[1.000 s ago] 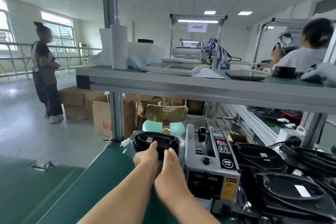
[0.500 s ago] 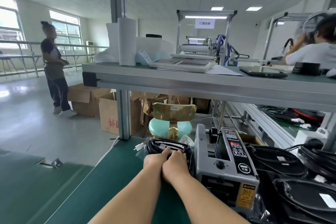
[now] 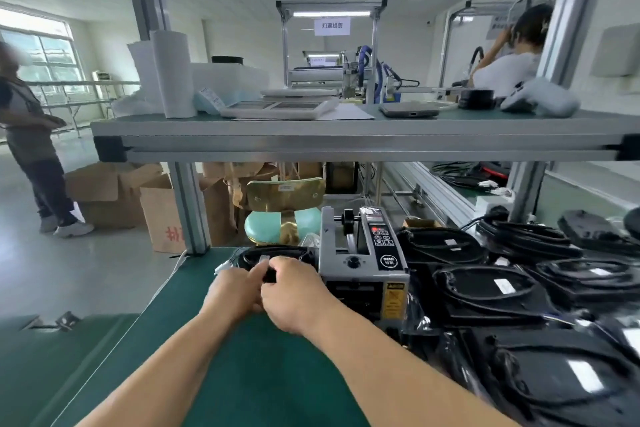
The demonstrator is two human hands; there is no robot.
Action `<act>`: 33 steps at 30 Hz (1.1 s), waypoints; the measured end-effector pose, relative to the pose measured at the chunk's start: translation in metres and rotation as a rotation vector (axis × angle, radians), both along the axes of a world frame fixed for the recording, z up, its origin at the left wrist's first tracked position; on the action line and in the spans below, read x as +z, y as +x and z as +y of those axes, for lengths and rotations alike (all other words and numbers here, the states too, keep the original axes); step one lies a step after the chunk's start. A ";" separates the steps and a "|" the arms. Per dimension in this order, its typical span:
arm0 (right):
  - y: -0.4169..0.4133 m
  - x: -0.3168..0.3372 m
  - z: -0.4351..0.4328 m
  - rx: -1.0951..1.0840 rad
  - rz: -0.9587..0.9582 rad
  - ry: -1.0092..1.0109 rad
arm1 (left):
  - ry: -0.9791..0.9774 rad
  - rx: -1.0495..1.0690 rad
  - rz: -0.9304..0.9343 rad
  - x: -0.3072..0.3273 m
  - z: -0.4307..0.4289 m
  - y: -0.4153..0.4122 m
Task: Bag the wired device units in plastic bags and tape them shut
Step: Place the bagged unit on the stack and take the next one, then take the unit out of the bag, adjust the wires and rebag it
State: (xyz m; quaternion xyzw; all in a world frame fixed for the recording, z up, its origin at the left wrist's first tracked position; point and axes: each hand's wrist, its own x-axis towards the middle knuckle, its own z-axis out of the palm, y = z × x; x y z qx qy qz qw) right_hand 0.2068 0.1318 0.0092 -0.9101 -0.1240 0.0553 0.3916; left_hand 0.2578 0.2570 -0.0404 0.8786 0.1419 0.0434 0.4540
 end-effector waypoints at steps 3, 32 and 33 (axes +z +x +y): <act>-0.060 0.021 -0.041 0.073 -0.105 0.012 | -0.125 -0.067 -0.164 0.019 -0.021 -0.069; -0.329 -0.088 -0.287 -0.871 -0.127 0.592 | 0.925 -0.908 -0.540 -0.050 -0.244 -0.258; -0.332 -0.093 -0.282 -0.891 -0.158 0.613 | 0.853 -0.903 -0.597 -0.049 -0.239 -0.259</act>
